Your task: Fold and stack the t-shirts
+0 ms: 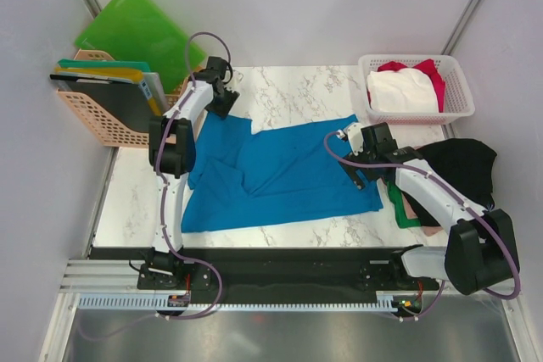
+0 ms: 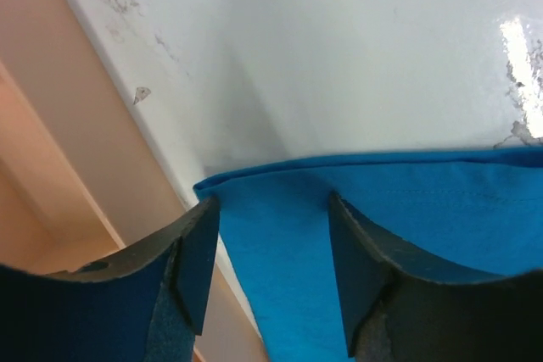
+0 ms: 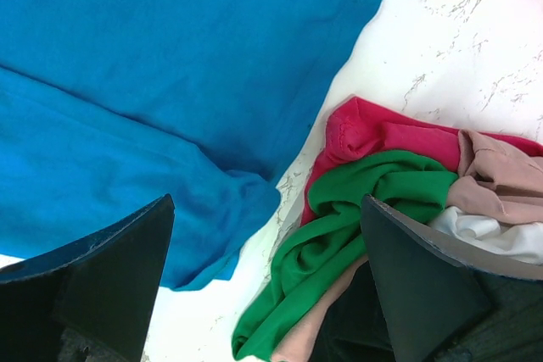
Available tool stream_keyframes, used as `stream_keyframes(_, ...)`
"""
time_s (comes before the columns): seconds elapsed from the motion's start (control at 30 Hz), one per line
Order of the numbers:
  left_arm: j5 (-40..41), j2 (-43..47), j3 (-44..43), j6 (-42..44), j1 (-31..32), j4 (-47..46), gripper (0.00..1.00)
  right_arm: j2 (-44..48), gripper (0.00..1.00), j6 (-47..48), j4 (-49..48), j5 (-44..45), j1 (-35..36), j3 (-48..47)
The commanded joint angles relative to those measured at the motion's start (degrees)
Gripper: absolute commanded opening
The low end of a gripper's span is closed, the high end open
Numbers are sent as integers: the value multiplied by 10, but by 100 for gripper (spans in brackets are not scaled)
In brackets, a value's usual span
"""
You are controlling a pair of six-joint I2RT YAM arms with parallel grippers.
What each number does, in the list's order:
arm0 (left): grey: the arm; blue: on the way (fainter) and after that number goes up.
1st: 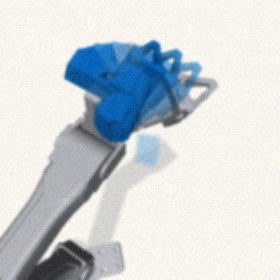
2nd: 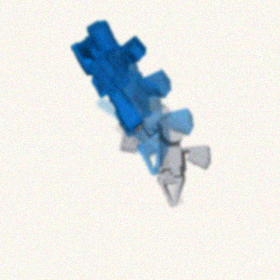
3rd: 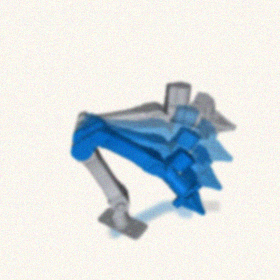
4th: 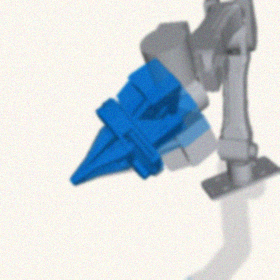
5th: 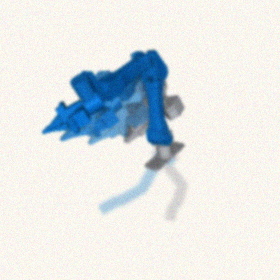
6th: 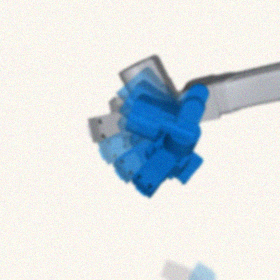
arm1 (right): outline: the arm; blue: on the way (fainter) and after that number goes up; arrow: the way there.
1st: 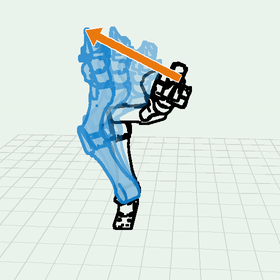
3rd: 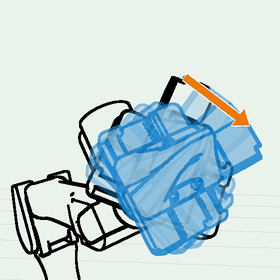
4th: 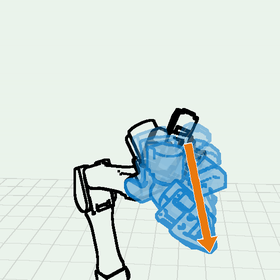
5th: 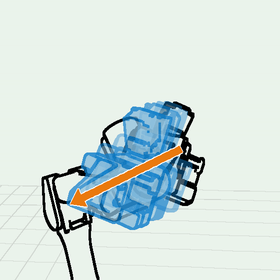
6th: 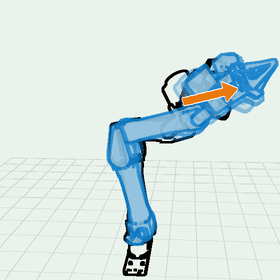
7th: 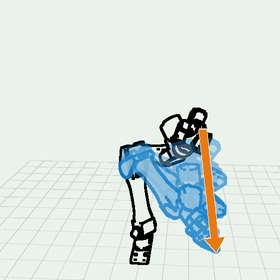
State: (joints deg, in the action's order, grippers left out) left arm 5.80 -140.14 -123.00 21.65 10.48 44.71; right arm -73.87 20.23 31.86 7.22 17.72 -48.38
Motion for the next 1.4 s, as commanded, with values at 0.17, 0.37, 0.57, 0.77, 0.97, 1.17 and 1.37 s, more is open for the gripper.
stream_keyframes(0.17,14,-29,-4,-3,0,17,65,19,98,1,-21,-9,0,1)
stream_keyframes(0.37,31,-19,10,-11,-5,8,83,18,98,4,-24,-5,0,14)
stream_keyframes(0.57,66,-23,12,-16,-16,10,82,26,98,7,-25,-6,-1,14)
stream_keyframes(0.77,69,-31,17,-13,-20,12,49,21,98,5,-27,-10,0,11)
stream_keyframes(0.97,68,-33,15,-15,-20,11,2,25,98,7,-27,-7,0,17)
stream_keyframes(1.17,69,-31,20,-11,-20,11,2,20,98,8,-27,-11,-1,14)
stream_keyframes(1.37,22,8,53,-8,-20,-1,2,14,98,8,-28,-13,-1,15)
